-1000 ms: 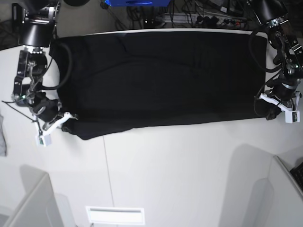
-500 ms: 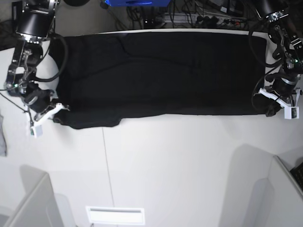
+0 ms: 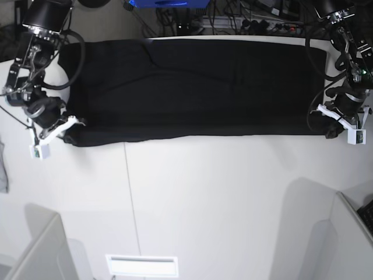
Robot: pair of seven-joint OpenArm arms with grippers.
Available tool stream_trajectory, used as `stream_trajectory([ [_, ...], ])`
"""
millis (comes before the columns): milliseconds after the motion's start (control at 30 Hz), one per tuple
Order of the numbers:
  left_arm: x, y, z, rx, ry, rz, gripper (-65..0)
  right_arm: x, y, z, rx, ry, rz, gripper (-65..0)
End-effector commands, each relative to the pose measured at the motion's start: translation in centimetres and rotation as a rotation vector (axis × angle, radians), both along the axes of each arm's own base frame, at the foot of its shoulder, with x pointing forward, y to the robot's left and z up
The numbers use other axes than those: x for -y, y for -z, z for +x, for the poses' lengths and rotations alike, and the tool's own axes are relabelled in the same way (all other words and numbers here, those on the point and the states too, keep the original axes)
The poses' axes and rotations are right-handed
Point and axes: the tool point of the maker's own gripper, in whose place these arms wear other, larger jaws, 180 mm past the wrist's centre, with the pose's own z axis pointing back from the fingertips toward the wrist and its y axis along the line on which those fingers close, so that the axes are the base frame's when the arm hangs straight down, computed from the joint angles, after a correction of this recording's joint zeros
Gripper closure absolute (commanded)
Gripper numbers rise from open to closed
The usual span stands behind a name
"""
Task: Fold the T-shirt properly
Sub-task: 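Lift the hem with both grippers and fold it toward the collar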
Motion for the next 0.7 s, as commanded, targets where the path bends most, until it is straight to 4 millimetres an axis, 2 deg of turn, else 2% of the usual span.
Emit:
stream_trajectory([
  [0,-0.6,-1.9,0.6,0.057,0.001,0.027,0.0,0.6,-1.7,0.7,0.056,0.002,-0.018,0.0],
  [233,-0.8,-2.7,0.6,0.075,-0.003,0.042,0.0,0.0,-2.5,-0.2,0.044,-0.032,-0.046,0.0],
  [333,-0.8,-2.5,0.3,0.067,-0.002,0.043,0.0,-0.3,-2.7,-0.7,0.047,-0.040,-0.054,0.0],
  [500,-0.5,-2.6,-0.1,0.065,0.010,0.053,0.0,-0.3,-1.6,-1.9,0.010,-0.041,-0.053,0.0],
  [667,-0.5,-1.9,-0.9,0.035,0.011,0.053,0.0,-0.3,-0.9,-3.0,-0.020,-0.044,-0.055,0.0],
])
